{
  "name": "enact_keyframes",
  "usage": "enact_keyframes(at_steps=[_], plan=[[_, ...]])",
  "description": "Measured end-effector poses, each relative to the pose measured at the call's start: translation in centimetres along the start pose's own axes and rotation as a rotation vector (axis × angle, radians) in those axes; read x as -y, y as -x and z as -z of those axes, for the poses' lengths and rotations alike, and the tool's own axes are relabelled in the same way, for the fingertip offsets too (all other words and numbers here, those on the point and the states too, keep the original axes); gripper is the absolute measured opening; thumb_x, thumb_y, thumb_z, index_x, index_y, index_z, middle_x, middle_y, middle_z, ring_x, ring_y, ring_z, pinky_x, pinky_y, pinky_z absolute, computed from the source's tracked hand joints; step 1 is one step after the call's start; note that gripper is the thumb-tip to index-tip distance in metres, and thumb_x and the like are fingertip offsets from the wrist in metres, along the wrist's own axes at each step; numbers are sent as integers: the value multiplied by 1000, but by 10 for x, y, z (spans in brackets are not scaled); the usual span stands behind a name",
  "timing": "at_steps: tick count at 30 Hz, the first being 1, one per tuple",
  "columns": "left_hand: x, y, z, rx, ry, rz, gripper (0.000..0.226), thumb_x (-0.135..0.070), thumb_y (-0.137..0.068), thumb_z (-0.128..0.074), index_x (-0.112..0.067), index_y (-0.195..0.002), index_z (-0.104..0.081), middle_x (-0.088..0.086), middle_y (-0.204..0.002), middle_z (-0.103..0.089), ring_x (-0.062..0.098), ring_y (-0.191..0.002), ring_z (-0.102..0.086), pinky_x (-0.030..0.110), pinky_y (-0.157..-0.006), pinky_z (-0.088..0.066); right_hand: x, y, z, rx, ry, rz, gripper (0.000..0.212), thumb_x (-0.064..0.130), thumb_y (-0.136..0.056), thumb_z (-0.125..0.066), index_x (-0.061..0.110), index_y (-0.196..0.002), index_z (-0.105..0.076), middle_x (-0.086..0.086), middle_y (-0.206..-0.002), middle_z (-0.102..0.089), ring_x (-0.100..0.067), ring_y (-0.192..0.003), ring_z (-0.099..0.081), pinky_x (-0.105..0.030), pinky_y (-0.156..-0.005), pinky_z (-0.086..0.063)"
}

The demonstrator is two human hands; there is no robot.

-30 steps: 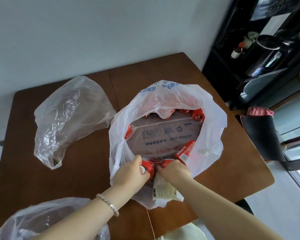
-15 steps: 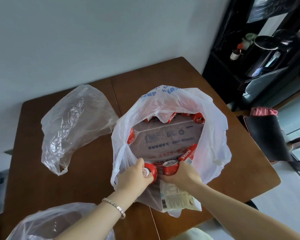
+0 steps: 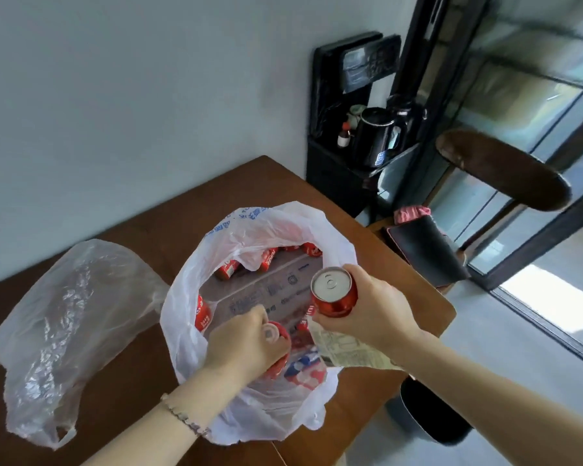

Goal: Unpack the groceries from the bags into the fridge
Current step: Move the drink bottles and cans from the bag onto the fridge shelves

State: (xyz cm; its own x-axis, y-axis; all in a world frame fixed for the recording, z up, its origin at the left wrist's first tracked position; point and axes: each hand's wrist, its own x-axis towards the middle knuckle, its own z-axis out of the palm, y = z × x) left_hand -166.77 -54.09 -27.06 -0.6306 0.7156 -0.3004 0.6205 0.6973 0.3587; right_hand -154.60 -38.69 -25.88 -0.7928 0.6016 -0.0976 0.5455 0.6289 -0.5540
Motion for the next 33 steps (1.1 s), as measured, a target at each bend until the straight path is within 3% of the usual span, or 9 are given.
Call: enact_keyframes(at_steps=[6, 8, 11, 15, 20, 25, 28, 30, 33], plan=[[-93, -5, 34, -171, -143, -440, 39, -51, -87, -51, -22, -112, -48, -6, -105, -65, 14, -94, -63, 19, -67, -43, -36, 58, 74, -253, 38, -183, 71, 64, -59, -74, 37, -120, -48, 16, -105, -60, -9, -98, -59, -22, -84, -49], [-132, -4, 31, -213, -130, -573, 36, -53, -83, -53, -24, -105, -49, -6, -94, -63, 15, -88, -62, 20, -65, -46, -57, 85, 97, -336, 77, -235, 69, 65, -56, -74, 36, -114, -51, 18, -94, -59, -9, -86, -59, -22, -76, -50], [-195, 3, 18, -199, -91, -741, 30, -51, -77, -57, -26, -85, -42, -12, -70, -48, 11, -69, -49, 15, -50, -29, -96, 131, 124, -457, 169, -327, 72, 67, -53, -73, 28, -111, -56, 13, -88, -65, -8, -72, -56, -23, -66, -51], [-292, 33, -21, -102, -127, -970, 31, -54, -75, -58, -27, -81, -43, -11, -70, -50, 13, -69, -52, 18, -50, -30, -153, 212, 155, -634, 276, -527, 74, 60, -46, -83, 17, -104, -64, 2, -79, -72, -16, -59, -62, -16, -57, -40], [-420, 101, -103, 59, -209, -1187, 39, -53, -74, -59, -21, -97, -57, 0, -94, -68, 22, -86, -64, 31, -78, -53, -229, 343, 191, -732, 282, -866, 75, 62, -49, -78, 23, -109, -61, 2, -78, -71, -23, -66, -67, -22, -62, -42], [-552, 207, -191, 189, -250, -1341, 40, -48, -76, -61, -21, -105, -58, 2, -103, -68, 24, -92, -63, 27, -75, -51, -304, 493, 227, -856, 337, -1118, 68, 61, -42, -79, 25, -96, -62, 7, -70, -69, -20, -60, -68, -22, -54, -46], [-629, 276, -238, 268, -256, -1440, 38, -47, -78, -60, -24, -108, -57, 1, -104, -67, 20, -85, -59, 23, -67, -45, -340, 578, 259, -829, 297, -1244, 68, 60, -52, -78, 28, -108, -58, 8, -88, -69, -21, -81, -68, -26, -66, -46], [-680, 318, -267, 354, -217, -1474, 40, -48, -77, -63, -25, -109, -57, 1, -105, -67, 19, -83, -59, 25, -70, -51, -363, 631, 281, -820, 240, -1304, 68, 62, -60, -74, 30, -115, -51, 9, -101, -67, -19, -94, -65, -26, -74, -44], [-754, 374, -304, 485, -150, -1524, 38, -45, -76, -67, -24, -106, -58, -1, -102, -66, 16, -82, -60, 28, -71, -56, -399, 700, 310, -891, 218, -1388, 69, 64, -62, -72, 30, -118, -50, 9, -105, -67, -18, -97, -64, -26, -73, -41]])
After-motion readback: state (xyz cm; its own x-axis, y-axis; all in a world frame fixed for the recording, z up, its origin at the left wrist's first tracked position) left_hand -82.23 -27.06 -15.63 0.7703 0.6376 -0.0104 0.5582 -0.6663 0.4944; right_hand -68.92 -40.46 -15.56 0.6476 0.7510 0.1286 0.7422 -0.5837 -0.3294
